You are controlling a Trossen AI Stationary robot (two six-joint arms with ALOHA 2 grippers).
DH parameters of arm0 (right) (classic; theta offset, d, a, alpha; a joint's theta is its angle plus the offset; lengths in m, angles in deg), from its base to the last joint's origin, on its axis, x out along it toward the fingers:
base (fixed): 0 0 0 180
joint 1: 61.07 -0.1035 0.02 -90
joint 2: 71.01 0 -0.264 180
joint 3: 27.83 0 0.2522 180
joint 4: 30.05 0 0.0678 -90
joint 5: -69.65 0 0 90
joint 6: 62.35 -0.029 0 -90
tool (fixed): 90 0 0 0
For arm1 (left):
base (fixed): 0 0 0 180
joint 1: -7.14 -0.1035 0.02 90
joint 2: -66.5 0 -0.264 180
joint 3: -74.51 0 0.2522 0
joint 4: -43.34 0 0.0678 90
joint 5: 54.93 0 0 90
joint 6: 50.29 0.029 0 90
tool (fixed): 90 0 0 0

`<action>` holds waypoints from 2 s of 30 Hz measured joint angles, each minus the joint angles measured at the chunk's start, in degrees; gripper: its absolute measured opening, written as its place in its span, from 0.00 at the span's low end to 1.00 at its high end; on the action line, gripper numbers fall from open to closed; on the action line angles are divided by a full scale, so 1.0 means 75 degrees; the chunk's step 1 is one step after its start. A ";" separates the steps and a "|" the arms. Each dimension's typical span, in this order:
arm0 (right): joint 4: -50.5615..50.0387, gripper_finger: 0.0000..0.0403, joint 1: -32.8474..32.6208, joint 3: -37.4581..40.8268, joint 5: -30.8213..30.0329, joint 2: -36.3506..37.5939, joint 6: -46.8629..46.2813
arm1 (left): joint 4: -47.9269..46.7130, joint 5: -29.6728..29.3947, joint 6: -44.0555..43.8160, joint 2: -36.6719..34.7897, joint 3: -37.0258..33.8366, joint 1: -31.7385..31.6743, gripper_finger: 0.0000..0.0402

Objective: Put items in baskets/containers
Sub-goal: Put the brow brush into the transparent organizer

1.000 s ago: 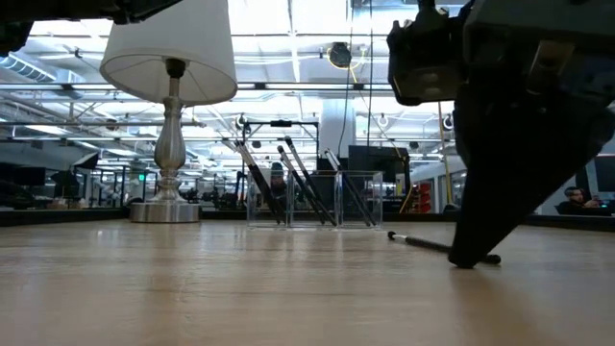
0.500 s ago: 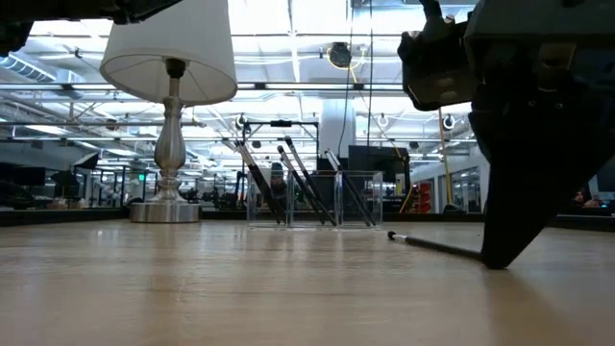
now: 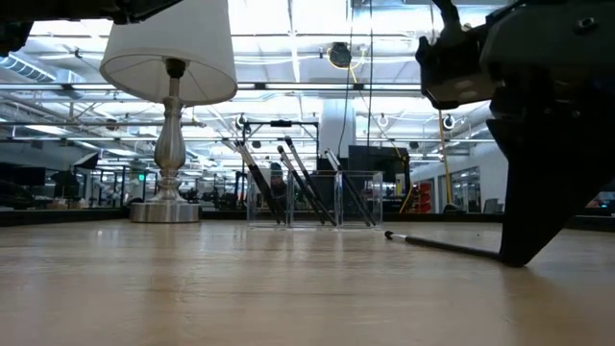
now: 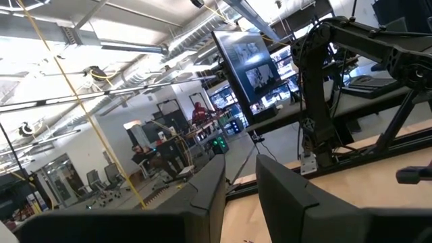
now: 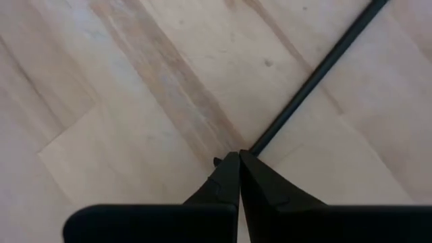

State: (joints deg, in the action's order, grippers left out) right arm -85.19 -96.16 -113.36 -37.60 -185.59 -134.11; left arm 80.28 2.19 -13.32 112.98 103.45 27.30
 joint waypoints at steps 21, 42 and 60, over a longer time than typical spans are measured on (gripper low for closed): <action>-0.1206 0.00 0.0052 0.0006 -0.1293 0.0000 -0.0992 | -0.0322 -0.0004 -0.0221 0.0000 0.0000 0.0001 0.23; 0.1014 0.00 0.0361 0.0023 -0.1854 0.1824 0.3076 | -0.1258 -0.0035 -0.0842 -0.0003 0.0000 0.0246 0.23; 0.1457 0.00 0.2816 0.0172 -0.2265 0.2601 0.5191 | -0.2065 -0.0490 -0.1318 -0.0001 0.0000 0.0583 0.23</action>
State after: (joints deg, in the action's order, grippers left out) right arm -74.26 -75.04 -112.07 -54.58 -166.08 -95.18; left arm 64.79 -1.48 -23.20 112.98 103.45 31.67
